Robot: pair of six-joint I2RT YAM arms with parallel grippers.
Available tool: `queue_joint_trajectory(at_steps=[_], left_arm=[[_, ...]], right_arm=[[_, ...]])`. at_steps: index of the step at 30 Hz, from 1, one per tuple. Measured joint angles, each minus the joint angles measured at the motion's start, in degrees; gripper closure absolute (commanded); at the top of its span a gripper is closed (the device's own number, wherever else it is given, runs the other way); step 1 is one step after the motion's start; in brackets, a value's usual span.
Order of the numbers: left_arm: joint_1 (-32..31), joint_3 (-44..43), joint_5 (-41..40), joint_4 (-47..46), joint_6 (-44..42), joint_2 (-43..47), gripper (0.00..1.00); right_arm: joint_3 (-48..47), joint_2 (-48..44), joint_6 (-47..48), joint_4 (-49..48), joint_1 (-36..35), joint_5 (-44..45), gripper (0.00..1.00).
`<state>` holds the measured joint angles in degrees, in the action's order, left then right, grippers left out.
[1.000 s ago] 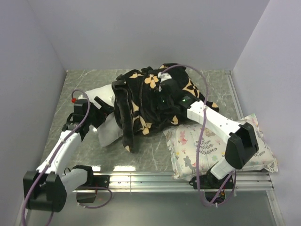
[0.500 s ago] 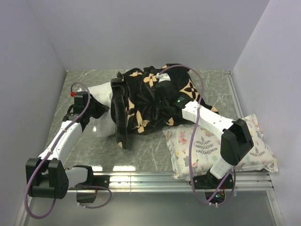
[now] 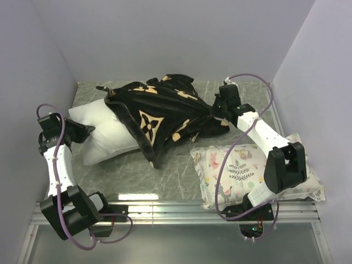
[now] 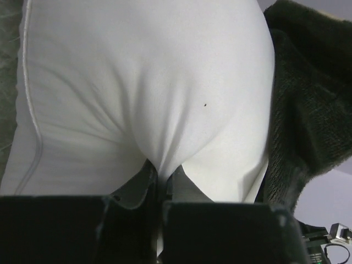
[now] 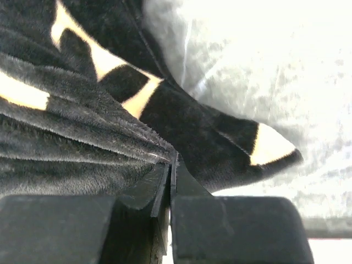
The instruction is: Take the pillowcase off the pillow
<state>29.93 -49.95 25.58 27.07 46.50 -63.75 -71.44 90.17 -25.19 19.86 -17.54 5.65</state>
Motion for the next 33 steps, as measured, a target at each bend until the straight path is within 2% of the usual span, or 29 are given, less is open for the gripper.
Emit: queue_joint_trajectory(at_steps=[5,6,8,9,10,12,13,17,20,30,33], left_arm=[[-1.51,-1.27,-0.92,0.83,-2.69,-0.9,0.99],[-2.12,-1.99,-1.86,0.94,-3.61,-1.33,0.99],[-3.08,-3.17,-3.39,1.11,-5.14,-1.81,1.0],[-3.67,-3.78,-4.52,1.31,-6.08,-1.97,1.0],[-4.2,-4.24,-5.4,1.51,-6.84,-2.01,1.0],[-5.73,-4.98,-7.61,1.55,-8.35,-2.1,1.0],[-6.51,-5.03,-8.46,1.46,-8.94,-2.1,1.0],[-8.48,-4.87,-10.86,1.42,-10.91,-2.08,0.99],[-9.49,-3.98,-11.98,0.87,-12.13,-1.97,0.99],[-12.48,-2.27,-14.99,0.11,-15.39,-1.57,0.99],[-12.66,-1.64,-15.17,-0.24,-15.74,-1.25,0.99]], right_arm=[[1.6,-2.1,0.26,0.7,-2.45,0.11,1.0],[1.6,-2.58,0.94,0.68,-3.58,0.33,0.97],[1.62,-3.56,2.4,0.66,-5.86,0.22,0.83],[1.57,-4.17,3.37,0.63,-7.19,0.13,0.61],[1.31,-4.68,4.26,0.74,-8.57,0.04,0.48],[0.02,-5.11,6.86,0.63,-11.13,-0.02,0.28],[-1.11,-5.05,7.91,0.44,-12.22,-0.31,0.24],[-10.32,-1.42,12.15,0.28,-15.67,-0.76,0.2],[-19.54,4.59,15.26,-1.77,-17.77,-0.26,0.15],[-49.46,32.7,21.59,2.38,-22.12,-0.39,0.13],[-52.33,37.38,22.47,4.04,-23.21,0.2,0.14]])
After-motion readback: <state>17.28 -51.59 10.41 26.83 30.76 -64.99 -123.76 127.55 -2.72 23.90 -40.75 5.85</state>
